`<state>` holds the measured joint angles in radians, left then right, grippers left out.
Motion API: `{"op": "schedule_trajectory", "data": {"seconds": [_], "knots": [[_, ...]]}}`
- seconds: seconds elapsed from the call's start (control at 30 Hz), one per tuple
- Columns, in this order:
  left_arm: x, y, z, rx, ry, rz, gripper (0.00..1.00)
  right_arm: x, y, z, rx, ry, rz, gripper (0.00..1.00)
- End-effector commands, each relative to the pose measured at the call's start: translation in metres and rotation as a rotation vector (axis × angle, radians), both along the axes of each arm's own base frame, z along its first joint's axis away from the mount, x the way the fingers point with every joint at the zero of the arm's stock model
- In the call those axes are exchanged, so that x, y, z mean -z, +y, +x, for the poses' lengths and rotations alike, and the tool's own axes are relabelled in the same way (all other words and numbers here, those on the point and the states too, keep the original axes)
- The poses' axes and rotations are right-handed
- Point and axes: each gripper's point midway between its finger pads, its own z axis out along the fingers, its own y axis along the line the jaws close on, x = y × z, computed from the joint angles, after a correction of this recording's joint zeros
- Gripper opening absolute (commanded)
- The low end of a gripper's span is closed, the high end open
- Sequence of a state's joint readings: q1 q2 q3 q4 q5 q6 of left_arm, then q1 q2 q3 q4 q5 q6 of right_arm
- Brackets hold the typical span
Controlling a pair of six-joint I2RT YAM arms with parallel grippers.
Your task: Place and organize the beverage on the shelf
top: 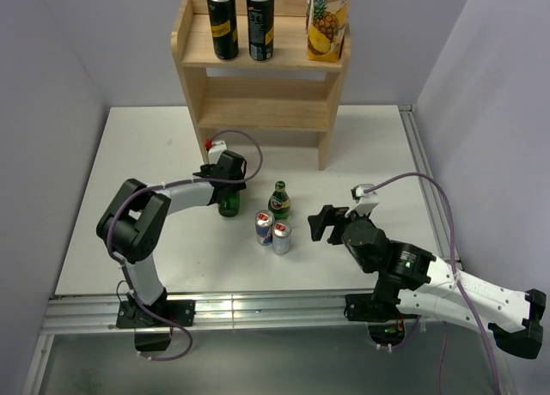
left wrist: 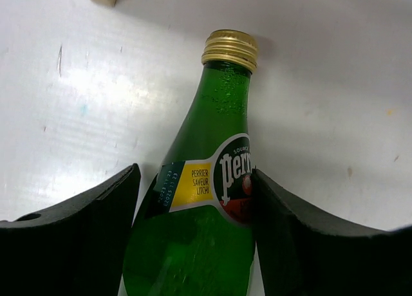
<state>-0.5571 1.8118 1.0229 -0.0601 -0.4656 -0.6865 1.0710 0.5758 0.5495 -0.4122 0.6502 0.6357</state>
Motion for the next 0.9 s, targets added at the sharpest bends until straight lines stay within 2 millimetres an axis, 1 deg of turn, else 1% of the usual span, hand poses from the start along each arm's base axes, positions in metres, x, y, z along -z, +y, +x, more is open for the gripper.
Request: {"op": "schedule_trajectory", "data": {"seconds": [0.0,0.07,0.1,0.17,0.2,0.3,0.33,0.43,0.57,0.6,0.67,0.87], "knots": [[0.000,0.010,-0.033,0.003,0.062,0.042,0.00,-0.004,0.002,0.003,0.021,-0.011,0.025,0.94],[-0.016,0.010,-0.032,0.001,0.023,0.037,0.00,-0.004,0.002,0.003,0.021,-0.011,0.026,0.94],[-0.031,0.012,-0.031,-0.009,-0.012,0.032,0.00,-0.004,0.002,0.003,0.021,-0.013,0.029,0.94],[-0.045,0.013,-0.031,-0.012,-0.046,0.029,0.00,-0.003,0.002,0.003,0.019,-0.012,0.028,0.94],[-0.059,0.014,-0.031,-0.020,-0.084,0.023,0.00,-0.004,0.003,0.003,0.019,-0.012,0.029,0.94],[-0.083,0.018,-0.033,-0.032,-0.150,0.006,0.00,-0.003,0.005,0.004,0.017,-0.010,0.030,0.94],[-0.090,0.020,-0.031,-0.043,-0.177,0.002,0.00,-0.002,0.005,0.004,0.017,-0.010,0.029,0.94],[-0.103,0.026,-0.032,-0.062,-0.220,-0.001,0.00,-0.003,0.007,0.005,0.012,-0.009,0.028,0.94],[-0.108,0.032,-0.034,-0.086,-0.252,-0.007,0.00,-0.003,0.008,0.005,0.014,-0.009,0.029,0.94],[-0.106,0.034,-0.037,-0.086,-0.254,-0.008,0.00,-0.003,0.008,0.005,0.014,-0.010,0.030,0.94],[-0.105,0.036,-0.038,-0.098,-0.272,-0.016,0.00,-0.004,0.009,0.006,0.013,-0.011,0.033,0.94],[-0.078,0.045,-0.048,-0.134,-0.252,0.014,0.00,-0.001,0.010,0.005,0.011,-0.004,0.030,0.94]]}}
